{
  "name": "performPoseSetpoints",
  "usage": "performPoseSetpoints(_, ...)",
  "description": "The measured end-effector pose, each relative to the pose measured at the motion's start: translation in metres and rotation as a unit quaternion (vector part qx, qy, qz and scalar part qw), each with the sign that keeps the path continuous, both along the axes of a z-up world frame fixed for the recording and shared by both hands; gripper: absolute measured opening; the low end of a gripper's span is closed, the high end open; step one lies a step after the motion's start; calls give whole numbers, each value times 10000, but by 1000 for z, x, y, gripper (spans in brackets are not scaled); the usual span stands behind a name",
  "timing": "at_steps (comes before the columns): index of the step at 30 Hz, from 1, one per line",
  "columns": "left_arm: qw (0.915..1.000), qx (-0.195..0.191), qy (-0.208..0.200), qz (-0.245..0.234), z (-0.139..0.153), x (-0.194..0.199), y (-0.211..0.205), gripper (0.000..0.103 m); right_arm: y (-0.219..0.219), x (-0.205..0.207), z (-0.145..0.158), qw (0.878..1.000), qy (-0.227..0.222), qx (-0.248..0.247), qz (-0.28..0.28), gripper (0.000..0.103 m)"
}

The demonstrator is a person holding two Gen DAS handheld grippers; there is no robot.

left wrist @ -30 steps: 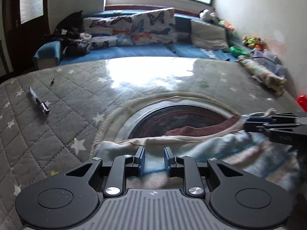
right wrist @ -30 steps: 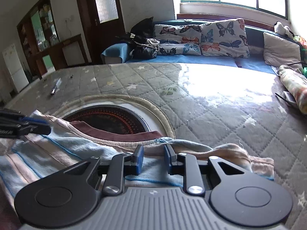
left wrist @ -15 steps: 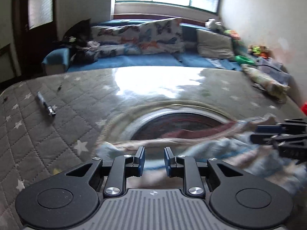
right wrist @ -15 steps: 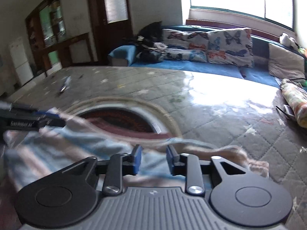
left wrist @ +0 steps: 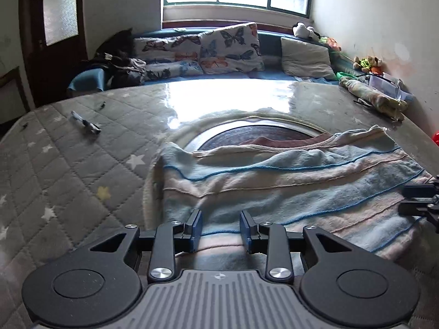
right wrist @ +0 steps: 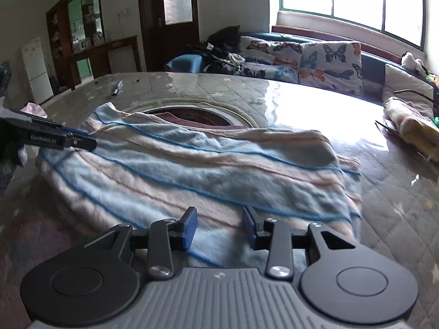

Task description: Fold clothes

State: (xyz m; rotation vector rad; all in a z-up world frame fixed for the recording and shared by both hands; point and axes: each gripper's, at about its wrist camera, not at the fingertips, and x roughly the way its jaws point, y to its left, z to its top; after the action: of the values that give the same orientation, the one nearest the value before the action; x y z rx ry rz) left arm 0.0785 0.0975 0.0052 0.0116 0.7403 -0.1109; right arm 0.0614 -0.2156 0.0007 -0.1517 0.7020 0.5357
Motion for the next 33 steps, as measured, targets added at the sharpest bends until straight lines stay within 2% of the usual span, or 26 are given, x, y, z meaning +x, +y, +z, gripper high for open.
performPoseSetpoints(7,9996,-202,30,175,-2,-14,3,35,-25,-9,-1,9994,-177,-291,-54,37)
performPoseSetpoints(16,9981,-540,232,-163,0,-39,-14,35,-61,-17,2,9990,-18,-361,-268,37)
performPoseSetpoints(19,9968,-669,293,-329,1,-49,-21,40,-73,-27,5,9983,24,-487,-324,37)
performPoseSetpoints(23,9954,-652,316,-626,4,-62,-36,42,-90,-37,10,9974,165,-539,-438,36)
performPoseSetpoints(28,9962,-601,201,-597,20,-48,-33,42,-94,-33,23,9978,140,-405,-506,35)
performPoseSetpoints(33,9974,-603,107,-385,26,-22,-28,42,-82,-1,30,9979,-27,-167,-631,34)
